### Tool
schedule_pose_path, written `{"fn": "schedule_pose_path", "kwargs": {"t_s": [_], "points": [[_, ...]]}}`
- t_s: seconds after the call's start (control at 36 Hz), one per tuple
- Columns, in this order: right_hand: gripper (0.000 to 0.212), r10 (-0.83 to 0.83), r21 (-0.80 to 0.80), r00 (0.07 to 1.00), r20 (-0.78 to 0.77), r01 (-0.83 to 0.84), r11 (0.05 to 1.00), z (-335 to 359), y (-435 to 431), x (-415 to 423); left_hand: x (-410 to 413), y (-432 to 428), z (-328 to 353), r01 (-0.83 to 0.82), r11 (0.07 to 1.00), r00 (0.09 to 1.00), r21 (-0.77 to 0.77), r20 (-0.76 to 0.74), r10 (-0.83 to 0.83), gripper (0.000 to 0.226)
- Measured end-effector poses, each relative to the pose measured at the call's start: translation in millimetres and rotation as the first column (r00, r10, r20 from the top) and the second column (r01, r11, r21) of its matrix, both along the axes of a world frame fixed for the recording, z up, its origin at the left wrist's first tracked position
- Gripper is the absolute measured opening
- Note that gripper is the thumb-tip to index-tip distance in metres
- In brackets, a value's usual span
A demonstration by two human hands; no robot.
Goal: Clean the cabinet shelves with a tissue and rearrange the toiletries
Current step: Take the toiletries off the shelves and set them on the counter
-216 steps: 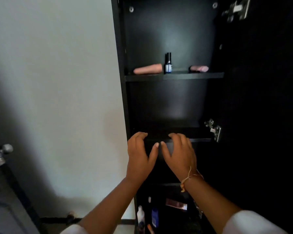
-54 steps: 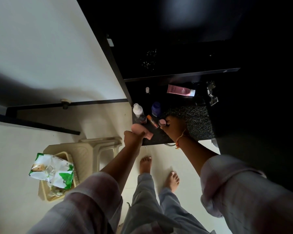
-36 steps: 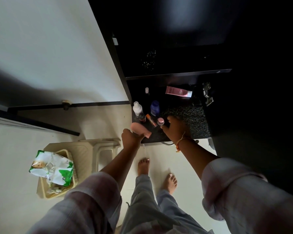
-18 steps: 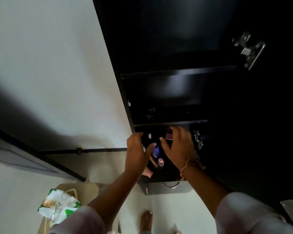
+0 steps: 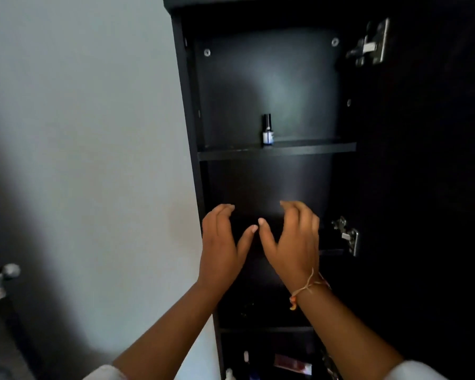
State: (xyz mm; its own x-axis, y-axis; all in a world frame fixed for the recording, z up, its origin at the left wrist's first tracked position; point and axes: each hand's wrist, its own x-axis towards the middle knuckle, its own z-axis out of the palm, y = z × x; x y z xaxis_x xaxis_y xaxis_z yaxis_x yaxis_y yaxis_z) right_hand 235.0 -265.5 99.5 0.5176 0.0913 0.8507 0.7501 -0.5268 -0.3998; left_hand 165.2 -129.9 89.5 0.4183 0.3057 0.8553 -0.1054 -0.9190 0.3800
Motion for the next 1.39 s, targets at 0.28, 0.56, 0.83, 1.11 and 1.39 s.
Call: {"fn": "schedule_pose_path", "kwargs": {"t_s": [0.28,0.56,0.83,1.11,1.39], "points": [[0.040,0.020,0.038,0.997,0.071,-0.023,0.999,126,13,27,22,1,123,0.007,0.999,0.987,0.052,0.162,-0.016,0.047],[0.047,-0.017,-0.202,0.976,-0.217,-0.027,0.979,200,34,80,45,24,150,0.011,1.000,0.997,0.025,0.078,-0.013,0.043],[0.027,-0.064,-0.279,0.936,-0.346,-0.038,0.960,220,57,110,50,39,157,0.046,0.996,0.995,0.075,0.081,-0.052,0.040],[0.033,0.013,-0.173,0.957,-0.291,-0.066,0.983,217,63,107,54,45,156,0.094,0.995,0.991,0.046,0.092,-0.098,0.038],[0.027,0.305,0.206,0.930,-0.203,-0.264,0.942,184,43,42,44,42,121,0.186,0.974,0.958,0.126,0.195,-0.208,0.033]]}}
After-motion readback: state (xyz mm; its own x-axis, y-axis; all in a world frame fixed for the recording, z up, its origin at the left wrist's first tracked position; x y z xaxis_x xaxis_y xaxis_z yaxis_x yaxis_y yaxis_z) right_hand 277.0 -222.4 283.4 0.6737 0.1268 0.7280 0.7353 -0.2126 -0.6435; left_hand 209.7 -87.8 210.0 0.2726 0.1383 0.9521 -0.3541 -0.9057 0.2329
